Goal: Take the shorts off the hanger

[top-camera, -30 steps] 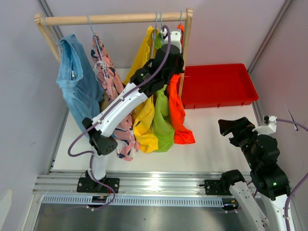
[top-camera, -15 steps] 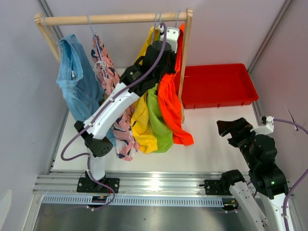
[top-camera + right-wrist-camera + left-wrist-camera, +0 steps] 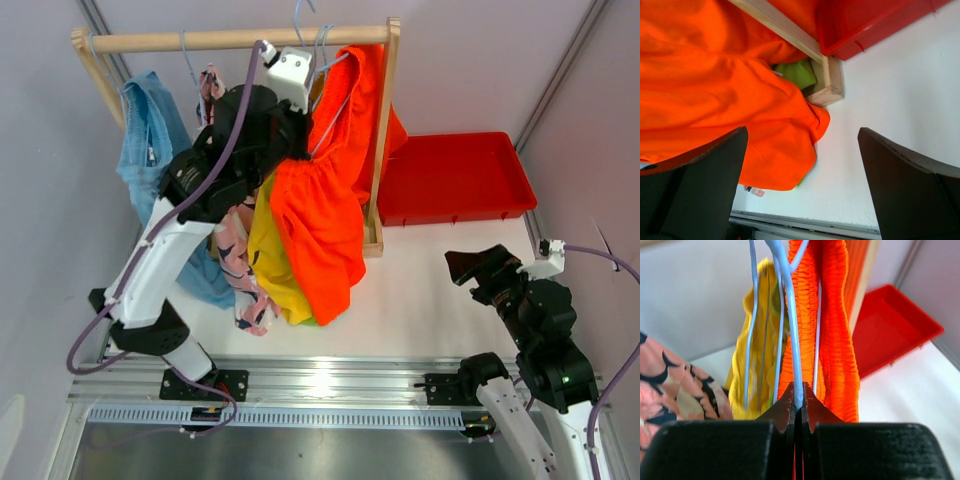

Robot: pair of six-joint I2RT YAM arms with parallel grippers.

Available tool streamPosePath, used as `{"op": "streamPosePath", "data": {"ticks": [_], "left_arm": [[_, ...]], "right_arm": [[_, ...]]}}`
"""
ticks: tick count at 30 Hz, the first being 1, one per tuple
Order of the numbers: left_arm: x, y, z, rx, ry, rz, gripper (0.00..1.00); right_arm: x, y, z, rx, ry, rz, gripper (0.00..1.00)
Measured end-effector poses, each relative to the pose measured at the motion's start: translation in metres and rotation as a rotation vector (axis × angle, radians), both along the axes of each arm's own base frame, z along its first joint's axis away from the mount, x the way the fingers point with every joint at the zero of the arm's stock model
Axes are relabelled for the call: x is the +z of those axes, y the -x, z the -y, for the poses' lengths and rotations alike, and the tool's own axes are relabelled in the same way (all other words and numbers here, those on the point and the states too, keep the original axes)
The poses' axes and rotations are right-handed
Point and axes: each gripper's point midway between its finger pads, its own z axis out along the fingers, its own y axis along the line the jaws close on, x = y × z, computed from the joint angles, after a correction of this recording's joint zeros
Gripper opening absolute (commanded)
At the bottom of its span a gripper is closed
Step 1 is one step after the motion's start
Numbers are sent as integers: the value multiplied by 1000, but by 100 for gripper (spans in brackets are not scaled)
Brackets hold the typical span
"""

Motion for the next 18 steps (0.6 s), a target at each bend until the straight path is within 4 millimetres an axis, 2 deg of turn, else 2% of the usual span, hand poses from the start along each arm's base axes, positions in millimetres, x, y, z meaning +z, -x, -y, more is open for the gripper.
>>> {"op": "streamPosePath", "data": {"ticks": [3, 6, 8, 11, 15, 18], "left_arm": [[-19, 26, -17, -43, -22, -42, 0], [-43, 64, -44, -87, -45, -89, 0], [-52, 89, -61, -120, -46, -109, 0], [-50, 124, -77, -199, -8, -114, 0], [-42, 164, -85, -330, 46, -120, 0], [-34, 193, -88, -437, 80, -138, 0]], "right_arm": [[11, 5, -13, 91, 10, 37, 100], [40, 10, -30, 202, 9, 126, 100], [63, 13, -41, 277, 4, 198, 99], [102, 19, -58, 389, 3, 311, 99], [146, 20, -76, 499, 13, 417, 99], [169, 13, -87, 560, 25, 464, 99]]}}
